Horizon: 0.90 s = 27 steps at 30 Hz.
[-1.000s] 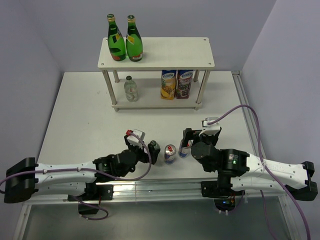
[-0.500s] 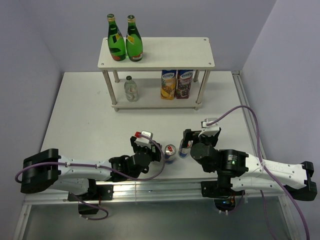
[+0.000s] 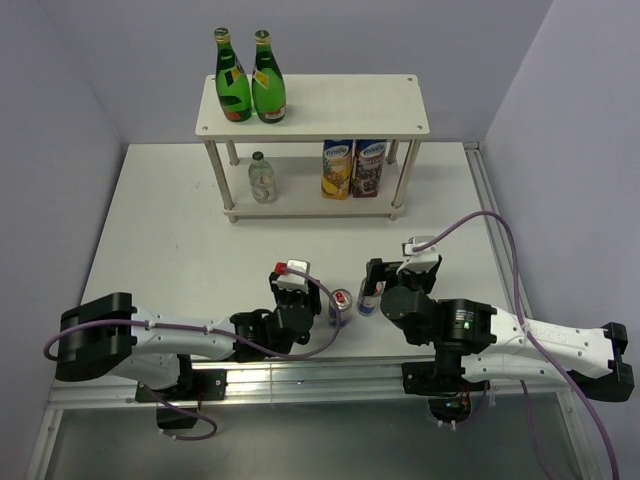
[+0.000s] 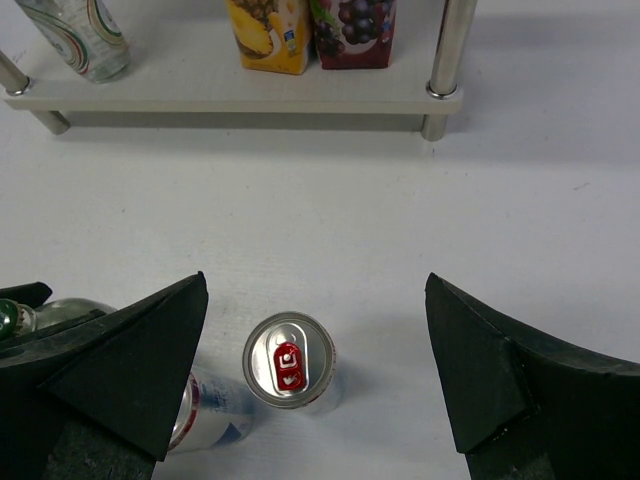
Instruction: Place and organize the beverage onto the shelf
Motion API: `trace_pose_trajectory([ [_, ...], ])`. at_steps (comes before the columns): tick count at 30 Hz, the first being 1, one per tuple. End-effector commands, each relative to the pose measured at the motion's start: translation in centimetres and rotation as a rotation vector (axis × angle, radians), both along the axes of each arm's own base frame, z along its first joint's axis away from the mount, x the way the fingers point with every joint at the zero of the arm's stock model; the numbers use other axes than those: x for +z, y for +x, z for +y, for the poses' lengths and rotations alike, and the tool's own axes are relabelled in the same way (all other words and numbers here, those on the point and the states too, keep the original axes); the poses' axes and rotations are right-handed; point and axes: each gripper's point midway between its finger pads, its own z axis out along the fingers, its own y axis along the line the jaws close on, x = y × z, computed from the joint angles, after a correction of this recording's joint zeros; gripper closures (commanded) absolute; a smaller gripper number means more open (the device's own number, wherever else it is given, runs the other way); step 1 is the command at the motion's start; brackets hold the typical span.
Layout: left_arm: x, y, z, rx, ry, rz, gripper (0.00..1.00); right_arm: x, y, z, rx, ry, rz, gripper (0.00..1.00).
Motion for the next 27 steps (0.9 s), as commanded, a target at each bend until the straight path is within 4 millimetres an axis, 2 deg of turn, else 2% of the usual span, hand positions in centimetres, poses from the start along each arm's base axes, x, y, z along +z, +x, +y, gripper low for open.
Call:
trace_pose_trajectory([
  [1,2.5,0.4,-0.6,0.045,-0.058,-0.037,0.97,0.2,0.1,-0.1,-0.021,0.025,-0.022,0.04],
  [2,2.6,0.4,-0.6,0.051,-0.056,-0.039,1.00,0.2,0.1,-0.1,-0.021,0.024,-0.022,0.04],
  [15,5.1,0.6,-0.4,0.083,-0.035,-0.084,1.00,0.2,0.2,0.1,-0.018,0.018,-0.023,0.04],
  [23,5.0,1.0,-0.7,0.095,-0.008,-0.099,1.00,0.2,0.2,0.1,-0.019,0.019,-0.024,0.04],
  [27,5.7,1.8,-1.0,0.098,-0.009,-0.111,1.00,0.1,0.2,0.1,-0.016,0.021,-0.023,0.04],
])
